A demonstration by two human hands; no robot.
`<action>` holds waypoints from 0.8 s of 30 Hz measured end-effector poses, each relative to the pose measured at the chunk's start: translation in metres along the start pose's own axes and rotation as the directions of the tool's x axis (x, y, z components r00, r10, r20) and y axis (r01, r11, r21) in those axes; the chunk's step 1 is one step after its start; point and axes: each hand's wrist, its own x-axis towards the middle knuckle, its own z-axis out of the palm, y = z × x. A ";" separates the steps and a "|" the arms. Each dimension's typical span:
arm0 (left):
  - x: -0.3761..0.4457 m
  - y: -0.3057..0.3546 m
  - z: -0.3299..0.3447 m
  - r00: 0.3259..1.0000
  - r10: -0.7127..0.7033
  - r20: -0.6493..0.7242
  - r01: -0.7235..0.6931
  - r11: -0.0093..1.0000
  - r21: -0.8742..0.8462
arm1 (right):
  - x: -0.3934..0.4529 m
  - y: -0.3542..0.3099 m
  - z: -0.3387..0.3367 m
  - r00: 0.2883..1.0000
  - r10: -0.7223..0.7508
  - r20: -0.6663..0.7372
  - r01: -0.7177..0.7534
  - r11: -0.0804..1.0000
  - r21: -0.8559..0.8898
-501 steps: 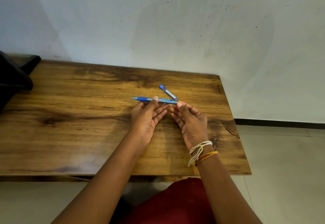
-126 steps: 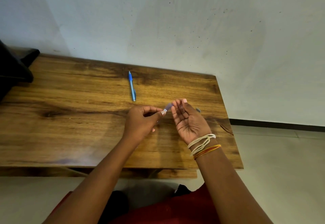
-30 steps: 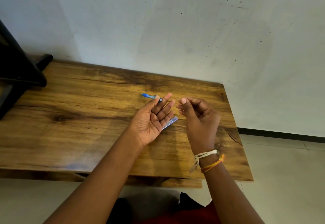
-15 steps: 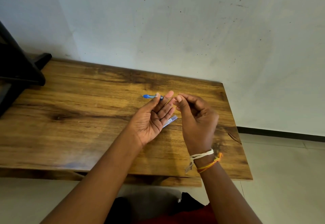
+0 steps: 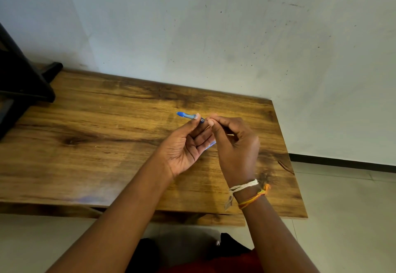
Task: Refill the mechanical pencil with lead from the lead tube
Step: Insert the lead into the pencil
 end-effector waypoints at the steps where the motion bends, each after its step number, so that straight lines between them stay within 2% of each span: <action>1: 0.000 0.000 0.000 1.000 -0.002 -0.001 0.002 1.000 0.005 | 0.000 0.000 0.001 1.000 -0.005 0.016 0.005 0.999 -0.041; 6: 0.000 0.000 0.001 1.000 0.003 -0.002 -0.003 1.000 0.004 | 0.003 0.003 -0.001 0.987 0.054 0.151 -0.038 0.994 -0.103; 12: 0.002 -0.001 0.000 1.000 0.010 0.000 -0.010 0.999 0.048 | 0.011 0.011 -0.020 0.982 0.191 0.011 -0.188 0.974 -0.130; 17: 0.005 -0.003 -0.003 0.997 0.044 -0.056 -0.036 0.990 0.134 | 0.017 0.028 -0.042 0.925 0.379 -0.011 -0.364 0.880 -0.306; 20: 0.007 -0.006 -0.003 0.994 0.059 -0.092 -0.045 0.989 0.142 | 0.015 0.036 -0.053 0.897 0.443 -0.004 -0.401 0.808 -0.432; 24: 0.010 -0.011 -0.002 0.991 0.083 -0.109 -0.062 0.981 0.183 | 0.014 0.039 -0.065 0.878 0.477 -0.034 -0.426 0.749 -0.508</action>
